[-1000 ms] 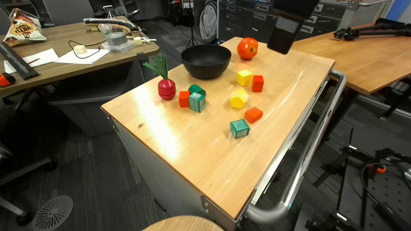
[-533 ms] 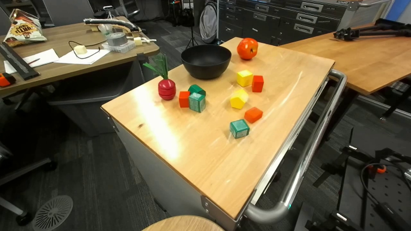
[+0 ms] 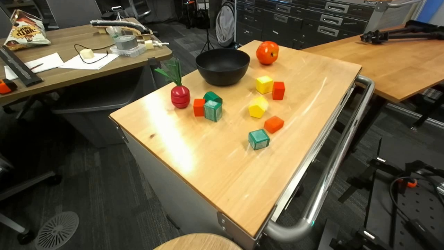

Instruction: Place the toys in the black bowl then put the apple at the left back corner of the trolley

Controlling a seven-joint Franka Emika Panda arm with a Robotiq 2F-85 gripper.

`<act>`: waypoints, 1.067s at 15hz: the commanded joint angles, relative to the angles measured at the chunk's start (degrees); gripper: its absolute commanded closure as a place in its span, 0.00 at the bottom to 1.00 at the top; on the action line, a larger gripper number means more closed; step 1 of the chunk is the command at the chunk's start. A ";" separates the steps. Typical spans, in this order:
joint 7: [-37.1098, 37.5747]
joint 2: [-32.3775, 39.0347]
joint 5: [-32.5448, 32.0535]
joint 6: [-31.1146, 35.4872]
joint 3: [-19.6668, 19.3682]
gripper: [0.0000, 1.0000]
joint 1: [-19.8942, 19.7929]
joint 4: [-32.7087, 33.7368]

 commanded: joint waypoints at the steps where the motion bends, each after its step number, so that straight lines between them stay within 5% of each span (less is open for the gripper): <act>1: 0.16 -1.20 -2.31 0.99 -0.25 0.00 1.18 -0.11; 5: -3.62 0.72 -3.29 5.43 -3.31 0.00 0.58 2.80; 8: -9.79 10.52 -0.53 6.83 -7.75 0.00 -0.86 10.48; 14: -11.33 31.15 1.18 -3.99 -11.23 0.00 -0.33 25.61; 16: -10.94 31.36 2.96 -3.05 -12.63 0.00 0.92 24.84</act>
